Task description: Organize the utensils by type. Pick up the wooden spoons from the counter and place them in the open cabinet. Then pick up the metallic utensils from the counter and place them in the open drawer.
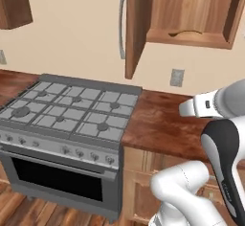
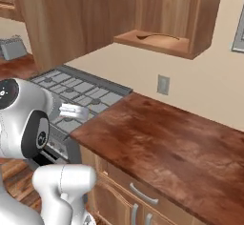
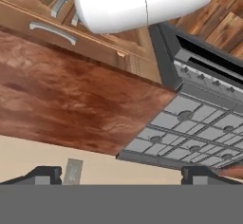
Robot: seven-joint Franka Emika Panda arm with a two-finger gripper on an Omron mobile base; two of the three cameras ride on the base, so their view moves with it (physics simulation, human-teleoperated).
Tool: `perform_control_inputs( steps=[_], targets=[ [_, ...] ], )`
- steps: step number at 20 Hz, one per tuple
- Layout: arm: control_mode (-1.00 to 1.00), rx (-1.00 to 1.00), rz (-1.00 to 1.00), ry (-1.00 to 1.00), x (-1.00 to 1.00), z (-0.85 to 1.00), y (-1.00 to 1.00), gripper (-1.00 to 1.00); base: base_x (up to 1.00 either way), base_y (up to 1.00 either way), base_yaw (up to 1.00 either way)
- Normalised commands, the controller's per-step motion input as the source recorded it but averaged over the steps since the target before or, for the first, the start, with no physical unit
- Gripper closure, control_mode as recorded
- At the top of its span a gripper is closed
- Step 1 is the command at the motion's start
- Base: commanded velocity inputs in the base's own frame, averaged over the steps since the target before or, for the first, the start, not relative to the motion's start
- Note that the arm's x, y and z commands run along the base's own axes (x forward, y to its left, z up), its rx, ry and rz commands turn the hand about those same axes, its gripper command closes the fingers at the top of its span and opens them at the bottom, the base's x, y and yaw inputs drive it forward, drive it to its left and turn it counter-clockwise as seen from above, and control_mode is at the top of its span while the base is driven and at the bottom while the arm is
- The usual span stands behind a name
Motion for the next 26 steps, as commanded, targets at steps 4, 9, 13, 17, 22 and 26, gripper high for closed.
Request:
perform_control_inputs(
  steps=[4,9,13,17,22,26],
  targets=[
    [1.00,0.00,0.00,0.00,0.00,0.00,0.00,-1.00,-0.37,0.04,0.48],
    [1.00,0.00,0.00,0.00,0.00,0.00,0.00,-1.00,-0.45,0.04,0.50],
    [1.00,0.00,0.00,0.00,0.00,0.00,0.00,-1.00,-0.56,0.00,0.50],
    [1.00,0.00,0.00,0.00,0.00,0.00,0.00,-1.00,-0.55,0.03,0.51],
    [1.00,0.00,0.00,0.00,0.00,0.00,0.00,-1.00,-0.41,0.10,0.51],
    [1.00,0.00,0.00,0.00,0.00,0.00,0.00,-1.00,-0.06,0.29,0.49]
  ],
)
